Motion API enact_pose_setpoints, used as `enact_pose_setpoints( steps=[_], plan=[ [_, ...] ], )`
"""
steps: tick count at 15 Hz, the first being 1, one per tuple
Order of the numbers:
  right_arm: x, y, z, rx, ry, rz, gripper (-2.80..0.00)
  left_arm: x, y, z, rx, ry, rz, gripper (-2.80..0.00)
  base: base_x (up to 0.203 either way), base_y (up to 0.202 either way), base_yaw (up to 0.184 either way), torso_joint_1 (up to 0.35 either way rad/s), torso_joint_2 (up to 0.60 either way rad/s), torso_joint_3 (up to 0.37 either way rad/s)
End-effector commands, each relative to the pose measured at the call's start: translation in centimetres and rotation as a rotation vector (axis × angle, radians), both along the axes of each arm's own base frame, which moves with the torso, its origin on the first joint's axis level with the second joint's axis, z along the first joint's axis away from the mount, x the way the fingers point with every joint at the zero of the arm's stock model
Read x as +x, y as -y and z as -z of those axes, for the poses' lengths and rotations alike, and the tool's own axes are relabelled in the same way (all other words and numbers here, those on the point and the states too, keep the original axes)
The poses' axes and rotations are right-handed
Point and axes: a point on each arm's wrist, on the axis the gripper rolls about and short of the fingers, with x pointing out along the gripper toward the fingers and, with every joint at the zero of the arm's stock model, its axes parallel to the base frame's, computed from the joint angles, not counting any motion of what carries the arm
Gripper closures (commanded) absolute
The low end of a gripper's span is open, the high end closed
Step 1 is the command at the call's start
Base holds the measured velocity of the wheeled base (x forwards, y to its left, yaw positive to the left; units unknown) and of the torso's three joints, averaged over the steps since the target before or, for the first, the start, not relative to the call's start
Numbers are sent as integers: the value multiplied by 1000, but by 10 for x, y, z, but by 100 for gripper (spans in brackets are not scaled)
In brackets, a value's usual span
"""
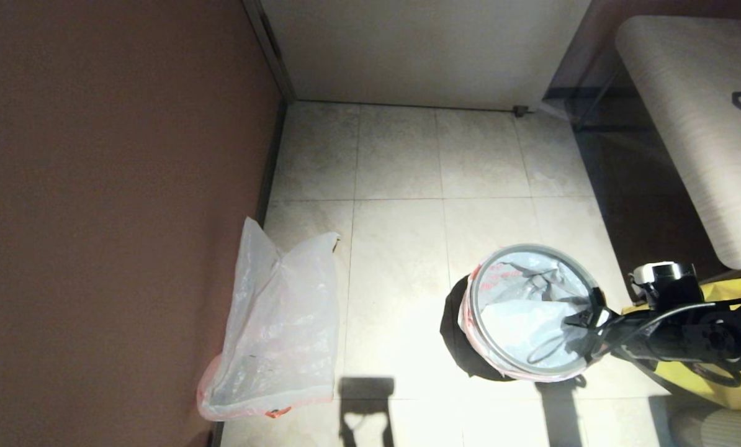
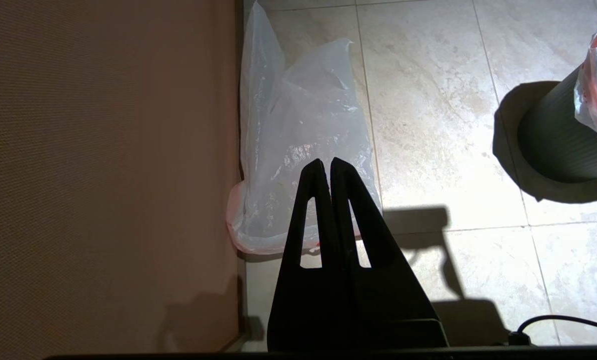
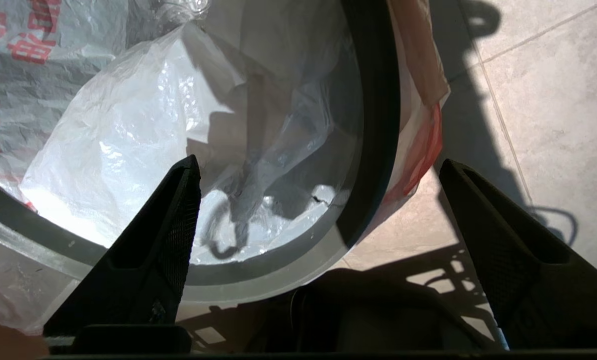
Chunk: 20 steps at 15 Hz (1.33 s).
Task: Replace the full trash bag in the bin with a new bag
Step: Place the trash can ring on the floor
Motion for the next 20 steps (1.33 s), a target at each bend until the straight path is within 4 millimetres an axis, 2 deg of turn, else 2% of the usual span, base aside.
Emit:
enact_pose_setpoints(
  steps=[1, 2, 3, 16, 20],
  plan=[
    [4, -2, 4, 4, 6, -5, -280, 0, 0, 0, 0, 2, 0, 0, 0, 0, 0, 0, 0, 0],
    [4, -5, 3, 4, 10, -13, -280, 0, 0, 0, 0, 2, 0, 0, 0, 0, 0, 0, 0, 0],
    [5, -6, 3, 5, 14, -16, 0, 0, 0, 0, 0, 2, 0, 0, 0, 0, 0, 0, 0, 0],
    [10, -6, 5, 0, 15, -16, 0, 0, 0, 0, 0, 2, 0, 0, 0, 0, 0, 0, 0, 0],
    [6, -6, -6, -4, 44, -17, 0, 0, 0, 0, 0, 2, 0, 0, 0, 0, 0, 0, 0, 0]
  ],
)
